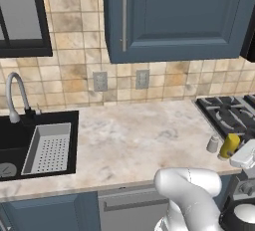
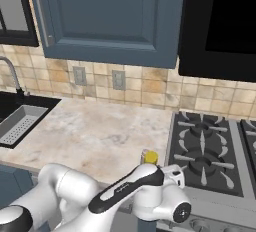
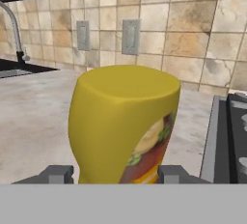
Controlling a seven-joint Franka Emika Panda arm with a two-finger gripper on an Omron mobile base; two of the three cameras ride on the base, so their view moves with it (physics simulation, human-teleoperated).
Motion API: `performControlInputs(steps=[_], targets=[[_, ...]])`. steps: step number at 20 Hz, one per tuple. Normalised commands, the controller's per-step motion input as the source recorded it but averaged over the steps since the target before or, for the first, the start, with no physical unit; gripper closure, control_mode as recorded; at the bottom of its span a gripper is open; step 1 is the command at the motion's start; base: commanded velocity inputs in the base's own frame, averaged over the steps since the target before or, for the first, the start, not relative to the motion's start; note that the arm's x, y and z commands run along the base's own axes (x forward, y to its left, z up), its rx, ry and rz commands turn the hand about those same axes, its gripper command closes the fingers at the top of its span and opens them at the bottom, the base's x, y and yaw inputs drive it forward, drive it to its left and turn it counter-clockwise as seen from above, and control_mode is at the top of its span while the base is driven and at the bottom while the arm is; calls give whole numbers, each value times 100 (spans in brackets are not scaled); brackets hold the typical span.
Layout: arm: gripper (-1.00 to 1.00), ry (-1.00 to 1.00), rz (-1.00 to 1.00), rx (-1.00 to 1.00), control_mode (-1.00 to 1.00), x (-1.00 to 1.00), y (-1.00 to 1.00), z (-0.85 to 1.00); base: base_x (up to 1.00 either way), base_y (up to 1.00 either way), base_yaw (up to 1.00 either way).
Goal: Take 2 condiments from the cabinet and move them on the counter near the stove.Make sure the condiments are lined up with each other, next to each other.
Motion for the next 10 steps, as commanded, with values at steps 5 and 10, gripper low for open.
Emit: performControlInputs(steps=[5,10], targets=[[100,0,0,0,-100,12,-11,-13,0,0,0],[100,0,0,0,-100,14,-7,-9,0,0,0]])
